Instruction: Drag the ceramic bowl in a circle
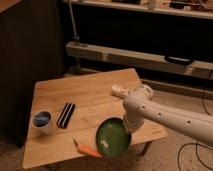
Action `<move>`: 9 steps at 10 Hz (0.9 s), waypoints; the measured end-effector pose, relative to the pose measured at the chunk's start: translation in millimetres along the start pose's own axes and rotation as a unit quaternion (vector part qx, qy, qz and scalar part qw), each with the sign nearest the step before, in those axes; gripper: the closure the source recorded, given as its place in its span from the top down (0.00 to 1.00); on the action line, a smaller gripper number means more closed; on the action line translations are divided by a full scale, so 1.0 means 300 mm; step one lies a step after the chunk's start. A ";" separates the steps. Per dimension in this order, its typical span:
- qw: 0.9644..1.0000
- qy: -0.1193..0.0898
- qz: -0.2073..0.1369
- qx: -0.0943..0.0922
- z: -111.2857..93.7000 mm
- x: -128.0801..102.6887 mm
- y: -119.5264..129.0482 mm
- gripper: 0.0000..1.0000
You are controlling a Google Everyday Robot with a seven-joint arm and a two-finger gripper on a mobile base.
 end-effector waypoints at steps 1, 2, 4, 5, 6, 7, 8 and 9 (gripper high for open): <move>1.000 0.002 -0.004 0.005 -0.005 0.034 -0.053 0.03; 1.000 0.003 -0.007 0.009 -0.014 0.102 -0.130 0.03; 1.000 0.002 -0.013 0.009 -0.022 0.231 -0.256 0.03; 1.000 -0.003 -0.010 0.007 -0.020 0.299 -0.307 0.03; 1.000 -0.013 -0.002 0.004 -0.008 0.353 -0.336 0.03; 1.000 -0.022 0.010 0.000 0.011 0.399 -0.345 0.03; 0.999 -0.034 0.027 -0.002 0.033 0.444 -0.336 0.03; 0.998 -0.043 0.042 -0.002 0.047 0.468 -0.318 0.03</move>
